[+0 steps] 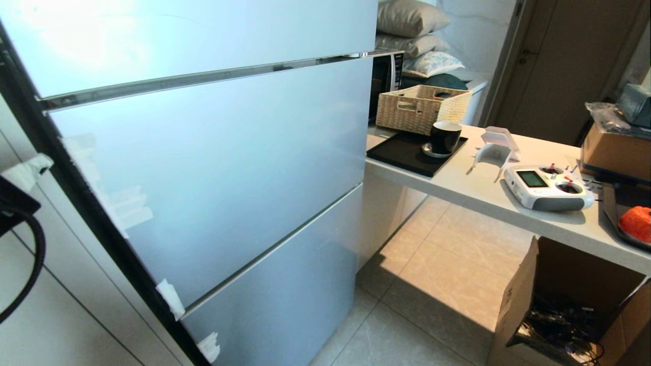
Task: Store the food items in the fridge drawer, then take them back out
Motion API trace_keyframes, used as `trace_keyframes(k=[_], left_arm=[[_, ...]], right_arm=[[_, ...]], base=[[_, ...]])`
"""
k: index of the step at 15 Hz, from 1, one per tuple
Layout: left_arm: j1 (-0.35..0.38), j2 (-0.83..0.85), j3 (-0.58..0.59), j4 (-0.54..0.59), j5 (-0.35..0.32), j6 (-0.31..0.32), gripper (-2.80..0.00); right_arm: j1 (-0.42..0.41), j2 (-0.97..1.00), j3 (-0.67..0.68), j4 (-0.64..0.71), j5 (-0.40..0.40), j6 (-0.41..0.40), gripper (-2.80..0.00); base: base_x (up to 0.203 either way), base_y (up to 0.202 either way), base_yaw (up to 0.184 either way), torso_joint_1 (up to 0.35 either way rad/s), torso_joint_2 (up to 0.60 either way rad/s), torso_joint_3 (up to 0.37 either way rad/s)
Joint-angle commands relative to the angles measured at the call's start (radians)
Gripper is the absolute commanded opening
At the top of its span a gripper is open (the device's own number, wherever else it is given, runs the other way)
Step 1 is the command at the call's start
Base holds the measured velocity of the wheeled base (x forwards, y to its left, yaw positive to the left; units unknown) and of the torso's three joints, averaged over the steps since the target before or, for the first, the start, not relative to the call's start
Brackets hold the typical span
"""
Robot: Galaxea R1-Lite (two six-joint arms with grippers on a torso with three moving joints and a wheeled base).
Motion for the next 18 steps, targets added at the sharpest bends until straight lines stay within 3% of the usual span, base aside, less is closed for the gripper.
trace_keyframes(k=[1, 4, 8, 12, 18], left_arm=[[0.0, 0.109, -0.026, -0.028, 0.006, -0.002, -2.8], [-0.001, 0.174, -0.042, -0.099, 0.049, -0.002, -2.8], [-0.01, 0.201, -0.032, -0.129, 0.046, -0.012, -2.8], [-0.023, 0.184, -0.018, -0.128, -0.001, -0.062, -2.8], [-0.038, 0.13, 0.051, -0.119, -0.059, -0.059, -2.8]], right_arm=[[0.0, 0.001, 0.0, 0.0, 0.0, -0.002, -2.8], [0.0, 0.001, 0.0, 0.0, 0.0, 0.0, -2.8], [-0.001, 0.001, 0.0, 0.0, 0.0, -0.002, -2.8], [-0.001, 0.001, 0.0, 0.0, 0.0, -0.001, -2.8], [-0.001, 0.001, 0.0, 0.0, 0.0, 0.0, -2.8]], base=[[0.0, 0.0, 0.0, 0.0, 0.0, 0.0], [0.0, 0.0, 0.0, 0.0, 0.0, 0.0], [0.0, 0.0, 0.0, 0.0, 0.0, 0.0], [0.0, 0.0, 0.0, 0.0, 0.0, 0.0], [0.0, 0.0, 0.0, 0.0, 0.0, 0.0]])
